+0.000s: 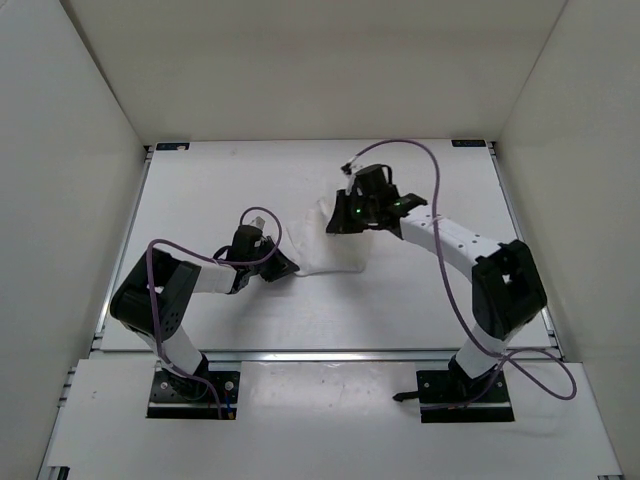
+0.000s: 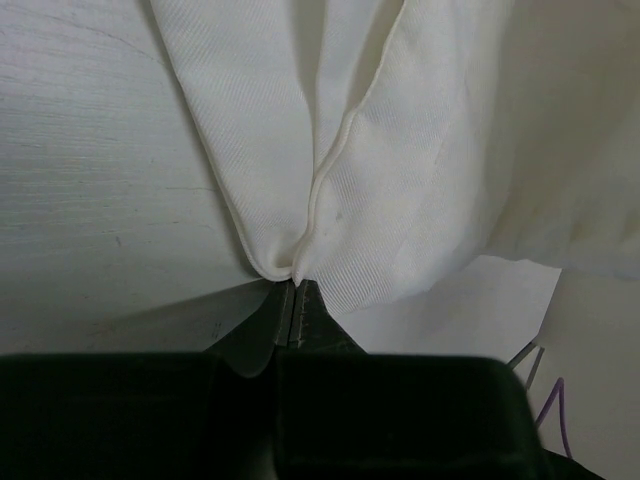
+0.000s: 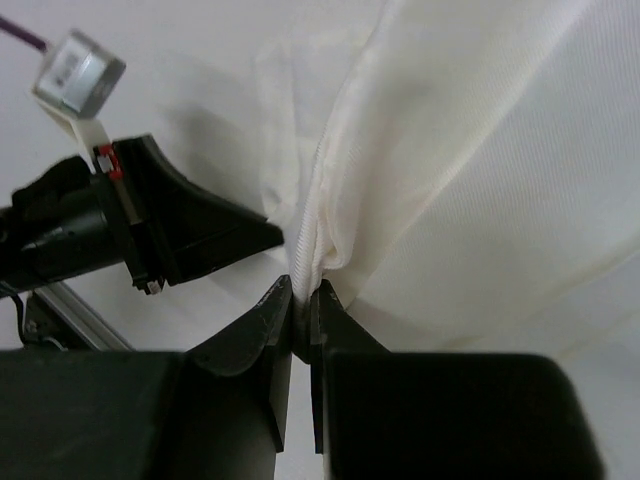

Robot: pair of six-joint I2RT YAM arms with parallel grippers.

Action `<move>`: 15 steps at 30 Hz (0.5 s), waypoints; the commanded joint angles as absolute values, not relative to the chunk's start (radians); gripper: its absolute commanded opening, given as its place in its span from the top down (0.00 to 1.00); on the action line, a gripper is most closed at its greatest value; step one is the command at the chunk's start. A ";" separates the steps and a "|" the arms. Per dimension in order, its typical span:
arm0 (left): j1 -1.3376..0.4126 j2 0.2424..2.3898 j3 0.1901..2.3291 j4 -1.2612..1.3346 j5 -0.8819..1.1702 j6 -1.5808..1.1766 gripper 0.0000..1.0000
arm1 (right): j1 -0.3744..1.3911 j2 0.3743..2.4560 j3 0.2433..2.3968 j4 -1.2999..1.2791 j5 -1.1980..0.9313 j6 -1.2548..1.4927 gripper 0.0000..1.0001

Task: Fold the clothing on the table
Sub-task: Fold the skirt

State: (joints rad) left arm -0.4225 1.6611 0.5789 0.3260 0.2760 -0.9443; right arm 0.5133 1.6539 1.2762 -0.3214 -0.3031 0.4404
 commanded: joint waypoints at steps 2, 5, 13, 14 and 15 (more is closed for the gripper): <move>-0.416 1.660 0.583 0.310 0.276 -0.922 0.99 | 0.621 1.755 1.307 -0.213 -0.276 0.451 1.00; -0.425 1.677 0.589 0.314 0.288 -0.927 0.99 | 0.663 1.831 1.344 -0.201 -0.314 0.462 1.00; -0.407 1.672 0.548 0.357 0.314 -0.933 0.90 | 0.689 1.947 1.425 -0.198 -0.417 0.446 0.89; -0.408 1.671 0.537 0.370 0.327 -0.946 0.83 | 0.680 1.956 1.439 -0.196 -0.467 0.442 0.78; -0.402 1.658 0.528 0.379 0.339 -0.945 0.76 | 0.684 1.962 1.448 -0.204 -0.501 0.442 0.75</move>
